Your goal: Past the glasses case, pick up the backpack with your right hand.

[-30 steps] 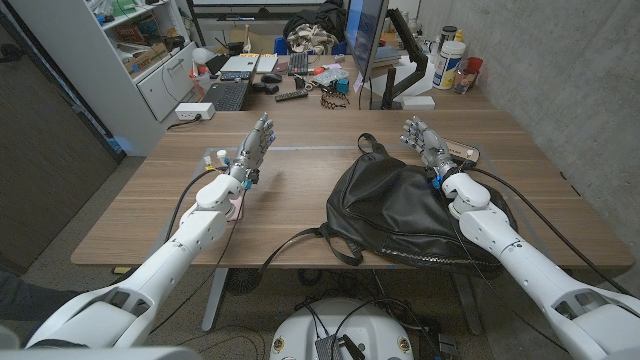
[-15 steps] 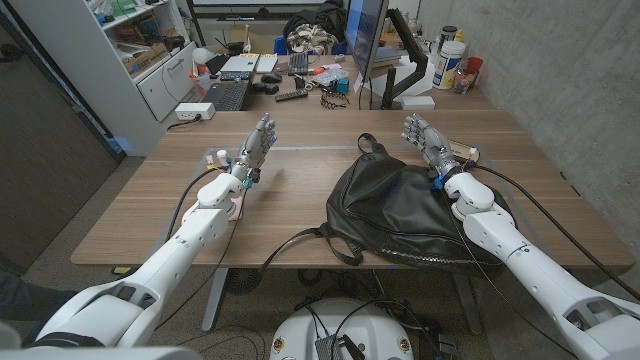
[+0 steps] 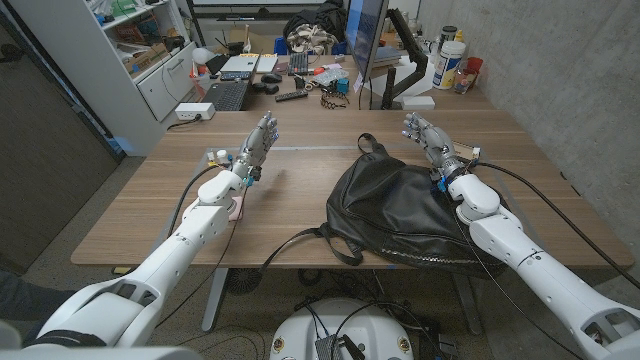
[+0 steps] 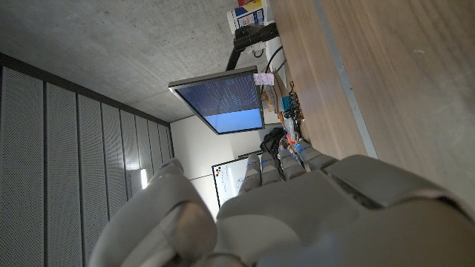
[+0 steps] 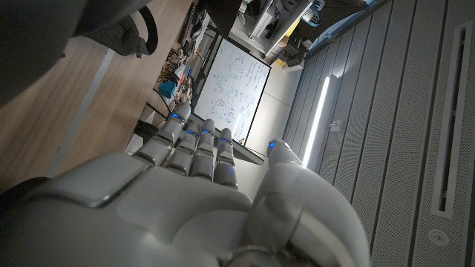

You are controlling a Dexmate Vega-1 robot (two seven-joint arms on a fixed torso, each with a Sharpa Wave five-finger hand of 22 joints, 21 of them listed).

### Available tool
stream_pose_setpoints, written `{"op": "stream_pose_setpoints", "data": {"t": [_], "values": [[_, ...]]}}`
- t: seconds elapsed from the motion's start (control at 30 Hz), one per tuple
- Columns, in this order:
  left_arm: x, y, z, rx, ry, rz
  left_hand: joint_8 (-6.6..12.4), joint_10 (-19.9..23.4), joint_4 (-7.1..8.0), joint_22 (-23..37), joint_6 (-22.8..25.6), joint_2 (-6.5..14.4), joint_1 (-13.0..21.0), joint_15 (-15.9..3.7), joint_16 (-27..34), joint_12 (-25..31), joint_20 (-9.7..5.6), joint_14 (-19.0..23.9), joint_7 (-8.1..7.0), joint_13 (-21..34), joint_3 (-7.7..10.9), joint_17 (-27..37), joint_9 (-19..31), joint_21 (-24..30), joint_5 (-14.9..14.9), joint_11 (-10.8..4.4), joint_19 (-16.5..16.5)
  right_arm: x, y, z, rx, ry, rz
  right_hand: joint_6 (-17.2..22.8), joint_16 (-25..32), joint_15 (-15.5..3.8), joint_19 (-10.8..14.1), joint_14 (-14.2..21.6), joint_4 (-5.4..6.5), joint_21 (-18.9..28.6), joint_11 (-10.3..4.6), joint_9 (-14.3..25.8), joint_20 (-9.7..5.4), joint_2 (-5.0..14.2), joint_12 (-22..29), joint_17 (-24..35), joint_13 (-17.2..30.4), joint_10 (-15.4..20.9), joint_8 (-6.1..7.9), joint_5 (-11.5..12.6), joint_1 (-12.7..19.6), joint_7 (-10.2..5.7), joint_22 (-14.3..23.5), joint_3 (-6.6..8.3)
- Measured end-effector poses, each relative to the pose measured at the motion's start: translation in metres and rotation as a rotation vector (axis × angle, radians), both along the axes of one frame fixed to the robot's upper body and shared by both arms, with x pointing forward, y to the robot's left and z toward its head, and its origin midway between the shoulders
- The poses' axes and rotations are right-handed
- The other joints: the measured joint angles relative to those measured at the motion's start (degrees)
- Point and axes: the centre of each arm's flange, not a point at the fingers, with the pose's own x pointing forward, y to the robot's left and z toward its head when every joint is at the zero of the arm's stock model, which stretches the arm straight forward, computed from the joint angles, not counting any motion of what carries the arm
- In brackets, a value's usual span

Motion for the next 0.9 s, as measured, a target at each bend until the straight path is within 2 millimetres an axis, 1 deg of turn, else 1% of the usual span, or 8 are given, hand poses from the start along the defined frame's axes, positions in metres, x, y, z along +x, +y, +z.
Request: {"op": "stream_pose_setpoints", "data": {"t": [0.03,0.17,0.23,0.37,0.47,0.53,0.63,0.9], "values": [[0.0,0.0,0.0,0.001,-0.001,0.0,0.0,0.0,0.0,0.0,0.0,0.0,0.0,0.0,0.0,0.0,0.0,0.0,0.0,0.0,0.0,0.0,0.0,0.0,0.0,0.0,0.0,-0.001,0.0,0.0,-0.003,-0.004,-0.002,-0.1,-0.2,-0.12,-0.5,-0.1,-0.06,-0.3,0.0,0.0,0.29,0.0,0.0,0.0,0.1,0.0,0.0,0.2,0.0,-0.1,0.0,-0.06],[-0.001,0.0,0.002,0.005,-0.001,0.001,0.0,0.0,0.0,0.0,0.0,0.0,0.0,0.0,0.0,0.0,0.0,0.0,0.0,0.0,0.0,0.0,0.0,0.0,0.0,0.0,0.0,-0.007,0.001,-0.002,-0.017,-0.024,-0.018,-0.1,-0.4,-0.06,-1.0,-1.0,-0.3,-0.8,-0.11,0.1,0.18,0.37,0.0,0.0,0.3,-0.2,0.0,0.2,0.4,-0.1,0.0,0.17],[-0.001,0.0,0.002,0.006,-0.001,0.001,0.0,0.0,0.0,0.0,0.0,0.0,0.0,0.0,0.0,0.0,0.0,0.0,0.0,0.0,0.0,0.0,0.0,0.0,0.0,0.0,0.0,-0.009,0.001,-0.004,-0.024,-0.027,-0.021,-0.1,-0.4,0.02,-1.2,-1.0,-0.3,-0.8,0.1,0.3,0.37,0.06,0.0,0.0,0.3,-0.5,0.0,0.2,0.7,-0.1,0.0,0.17],[-0.001,0.0,0.003,0.008,-0.002,0.001,0.0,0.0,0.0,0.0,0.0,0.0,0.0,0.0,0.0,0.0,0.22,0.0,0.0,0.0,0.0,0.0,0.0,0.0,0.0,0.0,-0.2,-0.015,0.001,-0.004,-0.045,-0.05,-0.041,-0.1,-0.6,0.02,-1.6,-1.7,-0.54,-1.2,-0.19,0.3,0.44,-0.01,0.0,0.0,0.3,-0.9,0.0,0.2,0.8,-0.09,0.0,-0.06],[-0.001,0.001,0.005,0.01,-0.004,0.002,0.0,0.0,0.0,0.0,0.2,0.0,0.0,0.0,0.0,0.0,0.32,0.0,-0.22,0.0,0.0,0.0,0.0,0.0,0.0,0.0,-0.3,-0.02,0.001,-0.004,-0.072,-0.073,-0.067,-0.5,-0.6,0.02,-1.8,-1.7,-0.78,-1.4,0.09,0.3,0.33,0.21,-0.4,0.0,0.3,-1.2,0.0,0.2,1.0,-0.51,0.0,0.18],[-0.001,0.001,0.005,0.01,-0.004,0.003,0.0,0.0,0.0,0.0,0.2,0.0,0.0,0.0,0.0,0.0,0.32,0.0,-0.22,0.0,0.0,0.0,0.0,0.0,0.0,0.0,-0.3,-0.023,0.002,-0.004,-0.088,-0.083,-0.08,-0.5,-0.6,-0.01,-2.1,-1.9,-1.02,-1.7,0.09,0.3,0.68,0.21,-0.5,0.0,0.3,-1.2,0.0,0.2,1.0,-0.5,0.0,-0.06],[-0.001,0.001,0.006,0.011,-0.006,0.002,0.0,0.0,0.0,0.0,0.2,0.0,0.0,0.0,0.0,0.0,0.32,0.0,-0.22,0.0,0.0,0.0,0.0,0.0,0.0,0.0,-0.3,-0.028,0.002,-0.004,-0.113,-0.1,-0.099,-0.5,-0.6,0.02,-2.1,-2.3,-1.24,-1.9,0.11,0.3,0.68,0.51,-0.5,0.0,0.3,-1.6,0.0,0.2,1.3,-0.5,0.0,0.17],[-0.002,0.0,0.008,0.013,-0.012,-0.002,0.0,0.0,0.0,0.0,0.2,0.0,0.0,0.0,0.0,0.0,0.01,0.0,-0.22,0.0,0.0,0.0,0.0,0.0,0.0,0.0,-0.6,-0.04,0.004,-0.004,-0.191,-0.139,-0.155,-1.0,-0.6,0.45,-2.8,-2.7,-1.88,-2.3,0.1,0.3,1.3,0.08,-0.5,0.0,0.3,-2.0,0.0,0.2,1.7,-0.59,-0.1,0.01]]}}
